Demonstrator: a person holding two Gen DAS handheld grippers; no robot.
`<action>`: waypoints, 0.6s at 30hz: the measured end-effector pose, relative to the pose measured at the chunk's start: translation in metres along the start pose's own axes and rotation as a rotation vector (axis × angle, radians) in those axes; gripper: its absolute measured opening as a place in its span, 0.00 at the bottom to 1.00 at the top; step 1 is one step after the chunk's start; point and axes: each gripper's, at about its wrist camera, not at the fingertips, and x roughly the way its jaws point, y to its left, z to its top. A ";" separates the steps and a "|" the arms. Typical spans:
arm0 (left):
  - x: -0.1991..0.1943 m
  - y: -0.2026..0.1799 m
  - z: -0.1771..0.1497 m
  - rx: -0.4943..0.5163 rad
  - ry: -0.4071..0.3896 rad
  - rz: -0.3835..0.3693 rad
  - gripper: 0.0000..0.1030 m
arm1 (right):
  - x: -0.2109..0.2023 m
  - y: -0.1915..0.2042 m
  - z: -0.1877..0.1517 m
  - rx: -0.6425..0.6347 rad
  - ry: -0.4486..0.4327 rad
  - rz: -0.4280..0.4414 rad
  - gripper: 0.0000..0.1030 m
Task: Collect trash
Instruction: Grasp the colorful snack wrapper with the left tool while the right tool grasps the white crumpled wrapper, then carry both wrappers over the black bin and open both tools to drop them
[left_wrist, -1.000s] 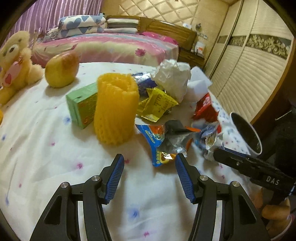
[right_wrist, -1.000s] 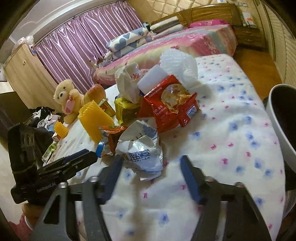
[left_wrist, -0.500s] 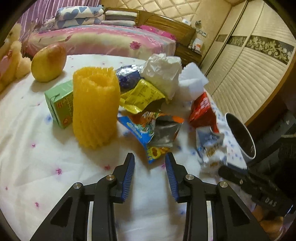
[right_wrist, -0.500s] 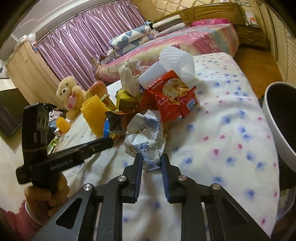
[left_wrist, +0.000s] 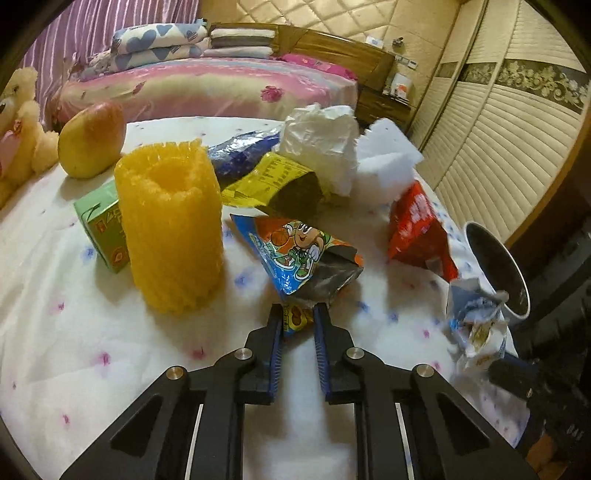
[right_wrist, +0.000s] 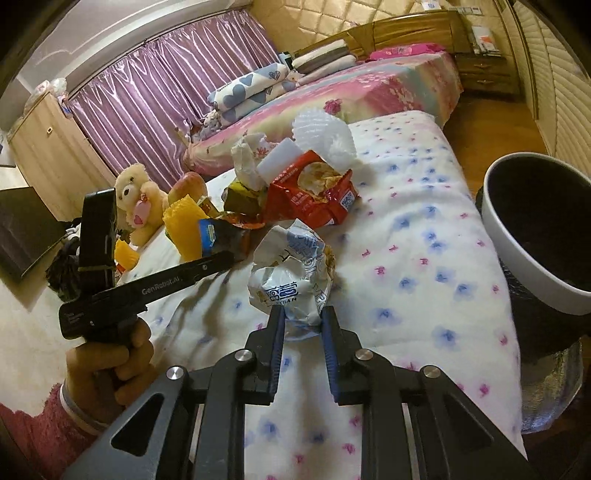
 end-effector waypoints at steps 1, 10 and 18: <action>-0.003 -0.001 -0.003 0.005 -0.001 -0.005 0.13 | -0.002 0.000 -0.001 -0.002 -0.003 -0.001 0.19; -0.045 -0.021 -0.032 0.032 -0.020 -0.108 0.11 | -0.031 -0.012 -0.009 0.007 -0.048 -0.040 0.19; -0.052 -0.050 -0.037 0.104 0.002 -0.177 0.11 | -0.055 -0.032 -0.013 0.046 -0.094 -0.094 0.19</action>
